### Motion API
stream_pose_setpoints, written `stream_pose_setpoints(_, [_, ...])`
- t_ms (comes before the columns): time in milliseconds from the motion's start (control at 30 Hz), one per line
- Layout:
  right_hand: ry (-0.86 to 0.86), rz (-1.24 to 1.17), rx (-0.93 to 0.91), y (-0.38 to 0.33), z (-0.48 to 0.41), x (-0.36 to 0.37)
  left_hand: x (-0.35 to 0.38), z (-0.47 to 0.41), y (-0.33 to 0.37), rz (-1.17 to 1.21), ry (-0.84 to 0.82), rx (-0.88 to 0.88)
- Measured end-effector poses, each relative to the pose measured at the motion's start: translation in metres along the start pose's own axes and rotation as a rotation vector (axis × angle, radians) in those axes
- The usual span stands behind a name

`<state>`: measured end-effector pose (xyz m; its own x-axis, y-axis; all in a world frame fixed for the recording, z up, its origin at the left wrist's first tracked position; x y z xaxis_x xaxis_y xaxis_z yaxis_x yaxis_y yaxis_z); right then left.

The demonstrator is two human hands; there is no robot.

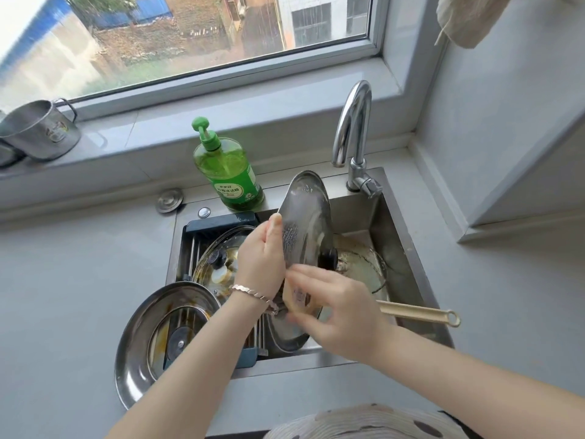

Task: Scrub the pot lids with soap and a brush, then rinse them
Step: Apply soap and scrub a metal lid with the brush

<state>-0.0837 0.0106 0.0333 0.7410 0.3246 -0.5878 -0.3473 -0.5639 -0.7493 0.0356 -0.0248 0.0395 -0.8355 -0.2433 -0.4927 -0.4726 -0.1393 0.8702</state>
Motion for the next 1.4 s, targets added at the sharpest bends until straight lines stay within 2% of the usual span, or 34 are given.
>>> stream_pose_setpoints(100, [0.081, 0.023, -0.007, 0.01, -0.014, -0.013, -0.002, -0.003, 0.003, -0.011, -0.024, 0.022])
stream_pose_setpoints(233, [0.245, -0.107, 0.248, 0.051, -0.061, -0.051, -0.005, 0.001, 0.003, 0.038, 0.033, -0.011])
stream_pose_setpoints(300, [0.22, -0.115, 0.257, 0.049, -0.063, -0.048, -0.004, 0.003, 0.001, 0.072, 0.042, -0.035])
stream_pose_setpoints(433, [0.058, -0.021, -0.006, -0.002, -0.015, -0.007, -0.009, -0.004, -0.014, 0.14, 0.064, -0.129])
stream_pose_setpoints(500, [0.012, 0.021, -0.056, -0.004, -0.005, 0.0, -0.008, -0.003, -0.012, 0.114, 0.043, -0.105])
stream_pose_setpoints(567, [0.056, -0.022, 0.008, 0.012, -0.024, -0.014, -0.004, 0.002, -0.007, 0.096, 0.023, -0.081])
stream_pose_setpoints(700, [0.211, -0.108, 0.268, 0.052, -0.067, -0.045, 0.002, 0.012, -0.003, 0.083, 0.061, -0.093])
stream_pose_setpoints(733, [0.202, -0.092, 0.259, 0.05, -0.067, -0.042, 0.001, 0.011, -0.006, 0.093, 0.076, -0.115])
stream_pose_setpoints(833, [0.076, -0.027, 0.056, 0.017, -0.035, -0.012, -0.007, 0.007, -0.022, 0.135, 0.115, -0.187])
stream_pose_setpoints(933, [-0.04, -0.007, -0.042, 0.007, -0.007, 0.007, -0.011, 0.007, -0.022, 0.102, 0.117, -0.158])
stream_pose_setpoints(1000, [-0.026, -0.024, -0.014, 0.018, -0.019, -0.002, -0.009, 0.009, -0.016, 0.071, 0.112, -0.121])
stream_pose_setpoints(1100, [0.12, -0.159, 0.216, 0.054, -0.062, -0.033, -0.001, 0.015, -0.01, 0.084, 0.106, -0.105])
stream_pose_setpoints(1167, [0.149, -0.242, 0.333, 0.069, -0.074, -0.038, 0.0, 0.016, -0.011, 0.112, 0.114, -0.129])
stream_pose_setpoints(1233, [0.104, -0.261, 0.283, 0.057, -0.059, -0.028, -0.003, 0.013, -0.016, 0.149, 0.122, -0.157])
stream_pose_setpoints(1300, [0.015, -0.188, 0.137, 0.03, -0.025, -0.007, -0.009, 0.01, -0.024, 0.171, 0.151, -0.185])
stream_pose_setpoints(1400, [-0.048, -0.139, 0.08, 0.019, -0.001, 0.009, -0.013, 0.004, -0.019, 0.101, 0.149, -0.113])
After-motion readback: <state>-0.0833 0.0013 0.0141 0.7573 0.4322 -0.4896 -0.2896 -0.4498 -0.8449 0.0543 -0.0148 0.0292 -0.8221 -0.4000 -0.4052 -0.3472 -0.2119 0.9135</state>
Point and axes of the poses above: each hand's wrist, its own z-axis away from the middle knuckle, its own x-axis out of the palm, y = z × x, the point moved 9 cm from there along -z, towards the middle knuckle, and after that the axes turned 6 degrees about -y, right-handed, at the moved point
